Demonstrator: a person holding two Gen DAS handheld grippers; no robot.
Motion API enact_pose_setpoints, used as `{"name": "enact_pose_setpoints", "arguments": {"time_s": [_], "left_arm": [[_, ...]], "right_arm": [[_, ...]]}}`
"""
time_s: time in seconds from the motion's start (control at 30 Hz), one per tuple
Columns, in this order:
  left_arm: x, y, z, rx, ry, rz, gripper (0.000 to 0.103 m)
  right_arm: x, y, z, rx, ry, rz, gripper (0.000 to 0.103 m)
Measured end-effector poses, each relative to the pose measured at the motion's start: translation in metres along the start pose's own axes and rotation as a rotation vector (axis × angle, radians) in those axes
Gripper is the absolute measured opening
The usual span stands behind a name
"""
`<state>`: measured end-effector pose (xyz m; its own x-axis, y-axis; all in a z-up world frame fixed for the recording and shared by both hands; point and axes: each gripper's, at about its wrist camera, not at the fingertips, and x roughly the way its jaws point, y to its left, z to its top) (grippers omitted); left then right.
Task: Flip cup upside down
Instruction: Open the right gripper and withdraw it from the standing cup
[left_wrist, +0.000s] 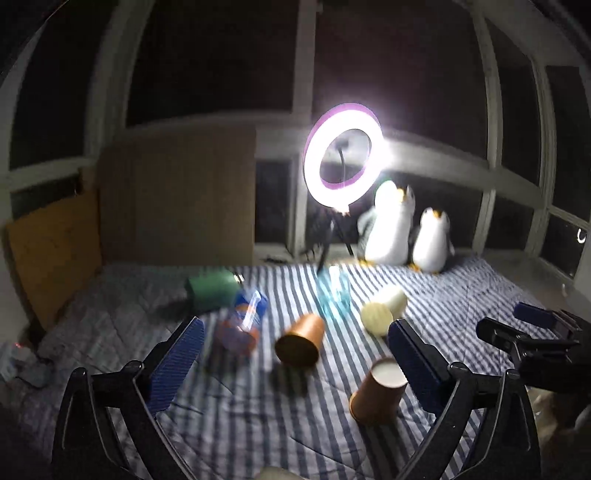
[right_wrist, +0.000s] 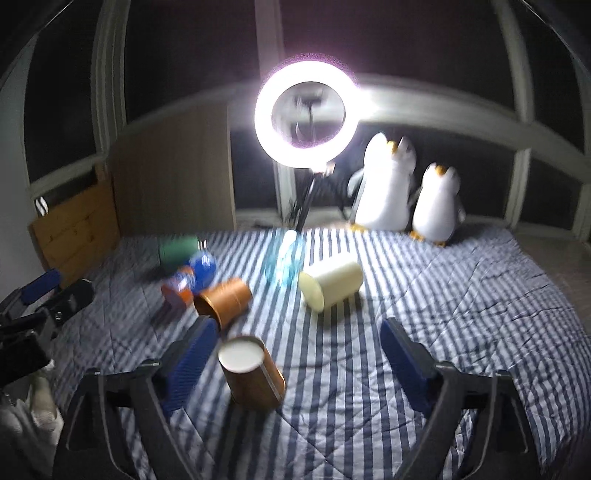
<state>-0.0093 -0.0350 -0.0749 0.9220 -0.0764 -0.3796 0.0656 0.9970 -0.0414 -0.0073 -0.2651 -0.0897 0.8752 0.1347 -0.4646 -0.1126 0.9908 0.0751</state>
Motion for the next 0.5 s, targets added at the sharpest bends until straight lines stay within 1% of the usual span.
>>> {"name": "enact_pose_setpoints", "arguments": {"time_s": [0.07, 0.23, 0.3, 0.4, 0.5], "left_arm": [[-0.016, 0.006, 0.006, -0.003, -0.024, 0.008, 0.102], [-0.039, 0.014, 0.012, -0.027, -0.03, -0.003, 0.102], [-0.049, 0.015, 0.011, -0.027, -0.044, -0.002, 0.102], [-0.062, 0.016, 0.008, -0.015, -0.059, 0.009, 0.102], [-0.068, 0.017, 0.006, -0.025, -0.061, 0.0, 0.102]], "right_arm": [[-0.012, 0.005, 0.003, 0.004, -0.045, -0.021, 0.095], [-0.043, 0.017, 0.002, 0.014, -0.163, -0.075, 0.099], [-0.051, 0.02, -0.001, 0.021, -0.195, -0.079, 0.1], [-0.059, 0.024, -0.003, 0.022, -0.218, -0.077, 0.101], [-0.064, 0.024, -0.006, 0.027, -0.23, -0.076, 0.101]]}}
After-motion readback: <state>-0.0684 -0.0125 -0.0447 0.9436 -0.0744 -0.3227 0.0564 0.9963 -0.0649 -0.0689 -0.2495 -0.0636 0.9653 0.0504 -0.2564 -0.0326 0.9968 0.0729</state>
